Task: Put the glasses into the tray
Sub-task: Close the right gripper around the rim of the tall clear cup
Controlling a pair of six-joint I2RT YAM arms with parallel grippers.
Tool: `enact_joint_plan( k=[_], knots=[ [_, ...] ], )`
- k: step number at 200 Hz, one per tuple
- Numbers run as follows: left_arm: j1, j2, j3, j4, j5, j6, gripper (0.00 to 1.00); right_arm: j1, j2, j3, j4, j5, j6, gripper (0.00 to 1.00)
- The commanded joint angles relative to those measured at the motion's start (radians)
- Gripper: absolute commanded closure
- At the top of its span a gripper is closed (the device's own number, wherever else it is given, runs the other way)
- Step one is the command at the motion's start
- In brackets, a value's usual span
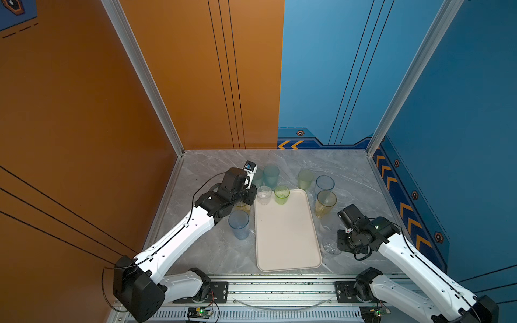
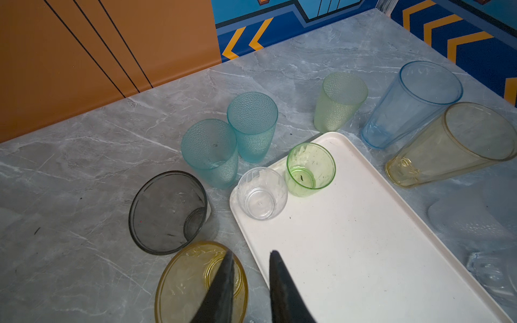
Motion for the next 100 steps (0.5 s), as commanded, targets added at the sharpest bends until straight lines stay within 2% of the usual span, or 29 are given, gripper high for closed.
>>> enact_joint_plan(
  k=[1, 68, 100],
  knots=[
    [0.013, 0.001, -0.011, 0.015, 0.028, -0.013, 0.76, -0.008, 0.013, -0.012, 0.014, 0.033, 0.018, 0.8],
    [0.026, 0.008, -0.014, 0.018, 0.041, -0.016, 0.76, -0.008, 0.046, -0.022, 0.038, 0.026, 0.021, 0.85],
    [0.03, 0.012, -0.012, 0.018, 0.047, -0.015, 0.76, -0.009, 0.055, -0.038, 0.052, 0.012, 0.018, 0.93]
  ],
)
